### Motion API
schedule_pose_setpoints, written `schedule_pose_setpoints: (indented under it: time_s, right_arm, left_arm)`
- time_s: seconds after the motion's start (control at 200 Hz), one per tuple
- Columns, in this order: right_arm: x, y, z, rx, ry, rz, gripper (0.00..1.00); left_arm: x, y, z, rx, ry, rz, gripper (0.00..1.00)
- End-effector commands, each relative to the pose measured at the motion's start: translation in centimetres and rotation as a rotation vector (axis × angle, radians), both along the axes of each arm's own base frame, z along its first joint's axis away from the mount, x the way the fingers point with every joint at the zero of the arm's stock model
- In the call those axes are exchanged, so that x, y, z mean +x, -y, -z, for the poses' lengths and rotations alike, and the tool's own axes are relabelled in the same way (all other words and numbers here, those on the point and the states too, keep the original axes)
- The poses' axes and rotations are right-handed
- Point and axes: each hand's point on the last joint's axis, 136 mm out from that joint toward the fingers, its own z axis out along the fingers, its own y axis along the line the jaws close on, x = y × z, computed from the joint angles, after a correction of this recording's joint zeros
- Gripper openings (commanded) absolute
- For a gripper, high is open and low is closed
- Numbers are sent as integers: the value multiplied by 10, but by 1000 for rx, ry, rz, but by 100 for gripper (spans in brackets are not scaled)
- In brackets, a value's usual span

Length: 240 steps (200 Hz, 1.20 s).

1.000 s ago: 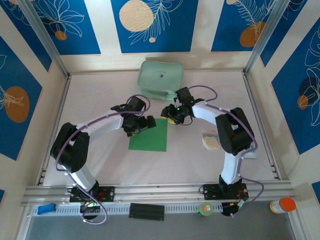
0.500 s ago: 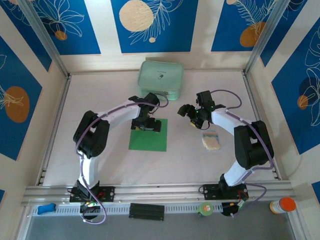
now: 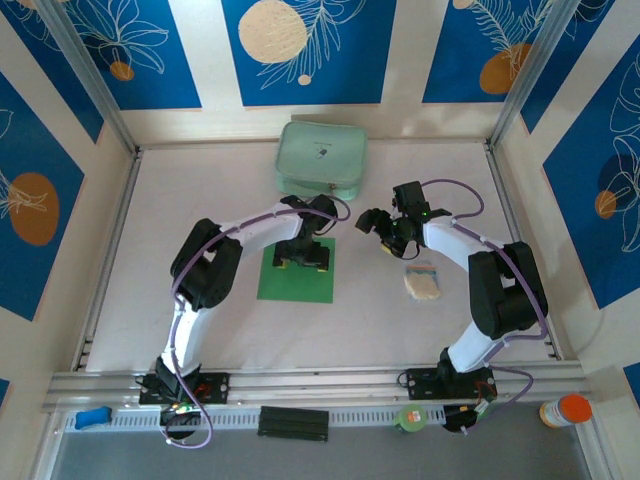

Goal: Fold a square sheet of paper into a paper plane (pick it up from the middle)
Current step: First fold the square sheet of paper in half at the center of the table.

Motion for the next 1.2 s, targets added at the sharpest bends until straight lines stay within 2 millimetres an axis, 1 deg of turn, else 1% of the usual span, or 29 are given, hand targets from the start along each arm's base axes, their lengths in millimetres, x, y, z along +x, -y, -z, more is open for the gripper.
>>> schedule_pose_setpoints:
  time_s: [0.0, 0.12, 0.195, 0.4, 0.525, 0.63, 0.965, 1.196]
  right_arm:
    - [-2, -3, 3, 10, -15, -17, 86]
    - [-2, -3, 4, 14, -21, -15, 86]
    - [-2, -3, 5, 16, -23, -14, 85]
    - [-3, -3, 8, 11, -34, -11, 85]
    - [-4, -2, 8, 9, -39, -10, 85]
    - [-4, -2, 10, 5, -46, -8, 85]
    - [-5, -2, 13, 8, -57, -5, 84]
    - [-5, -2, 12, 9, -57, -4, 84]
  left_arm:
    - [0, -7, 2, 49, -5, -16, 92]
    - [5, -12, 0, 68, 12, -4, 92]
    - [5, -12, 2, 62, 9, -2, 93]
    - [-4, -8, 19, 32, -36, -17, 93]
    - [-11, -11, 30, 28, -63, -34, 92]
    - [-15, -14, 35, 34, -74, -42, 90]
    - [-21, -19, 42, 43, -84, -45, 88]
    - [-21, -21, 41, 35, -71, -46, 87]
